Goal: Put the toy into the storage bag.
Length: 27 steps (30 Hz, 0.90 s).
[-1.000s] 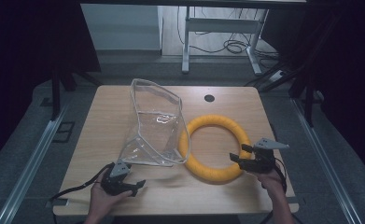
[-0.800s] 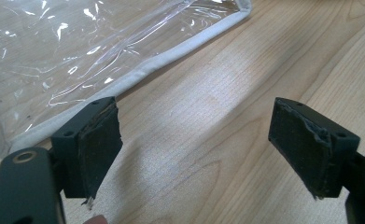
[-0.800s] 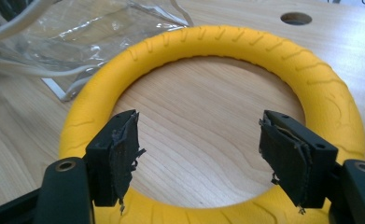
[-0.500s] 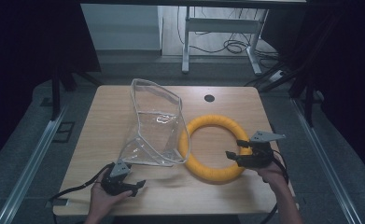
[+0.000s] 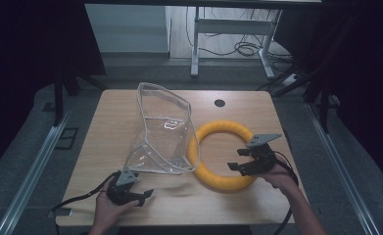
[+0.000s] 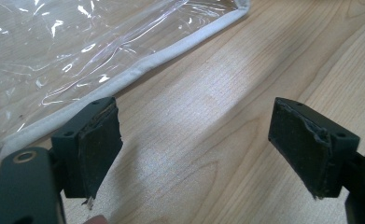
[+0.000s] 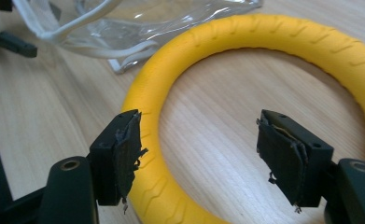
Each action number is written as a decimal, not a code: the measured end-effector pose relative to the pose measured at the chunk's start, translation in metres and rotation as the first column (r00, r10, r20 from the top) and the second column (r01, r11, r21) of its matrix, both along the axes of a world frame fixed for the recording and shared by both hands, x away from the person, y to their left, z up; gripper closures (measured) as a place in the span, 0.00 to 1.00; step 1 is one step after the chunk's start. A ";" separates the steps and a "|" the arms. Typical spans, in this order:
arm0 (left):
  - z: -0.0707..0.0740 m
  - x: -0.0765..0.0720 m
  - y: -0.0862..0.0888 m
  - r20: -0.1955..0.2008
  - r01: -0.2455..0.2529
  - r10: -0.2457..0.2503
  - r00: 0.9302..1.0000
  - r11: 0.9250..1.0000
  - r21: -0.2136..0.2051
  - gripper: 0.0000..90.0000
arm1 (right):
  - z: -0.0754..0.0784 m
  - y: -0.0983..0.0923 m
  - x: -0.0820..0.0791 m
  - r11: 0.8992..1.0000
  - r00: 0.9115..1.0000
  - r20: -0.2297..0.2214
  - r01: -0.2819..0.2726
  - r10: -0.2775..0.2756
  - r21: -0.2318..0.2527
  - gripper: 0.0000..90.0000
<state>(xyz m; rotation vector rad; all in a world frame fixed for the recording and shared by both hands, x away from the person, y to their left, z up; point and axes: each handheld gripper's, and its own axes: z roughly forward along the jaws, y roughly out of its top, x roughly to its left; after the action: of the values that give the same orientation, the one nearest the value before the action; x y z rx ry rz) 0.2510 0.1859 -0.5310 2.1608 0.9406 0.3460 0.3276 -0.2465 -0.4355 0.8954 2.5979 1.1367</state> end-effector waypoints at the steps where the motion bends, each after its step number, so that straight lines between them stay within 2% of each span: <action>1: 0.000 0.000 0.000 -0.001 0.000 0.000 1.000 1.000 -0.001 0.19 | 0.000 0.002 0.000 1.000 1.000 -0.001 -0.011 0.011 -0.011 0.35; 4: 0.000 0.000 0.000 -0.003 0.001 -0.001 1.000 1.000 0.000 0.19 | -0.002 0.009 0.000 0.998 0.999 -0.009 -0.044 0.044 -0.045 0.35; 9: 0.000 0.000 -0.001 -0.004 0.001 -0.001 1.000 1.000 -0.003 0.19 | -0.005 0.021 -0.001 0.993 0.996 -0.042 -0.087 0.084 -0.075 0.36; 15: -0.001 0.000 -0.001 -0.006 0.002 -0.002 1.000 1.000 -0.005 0.19 | -0.009 0.035 -0.004 0.984 0.989 -0.087 -0.130 0.120 -0.125 0.36; 20: -0.001 0.000 -0.001 -0.008 0.003 -0.003 1.000 1.000 -0.004 0.19 | -0.015 0.046 -0.006 0.968 0.981 -0.125 -0.168 0.146 -0.187 0.36; 27: 0.000 0.000 -0.001 -0.006 0.003 -0.003 1.000 1.000 -0.007 0.19 | -0.025 0.056 -0.007 0.949 0.971 -0.166 -0.210 0.174 -0.234 0.36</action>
<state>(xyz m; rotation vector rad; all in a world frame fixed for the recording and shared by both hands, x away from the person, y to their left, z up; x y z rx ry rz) 0.2509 0.1851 -0.5315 2.1576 0.9399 0.3345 0.3204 -0.1907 -0.4600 0.7056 2.9162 0.7815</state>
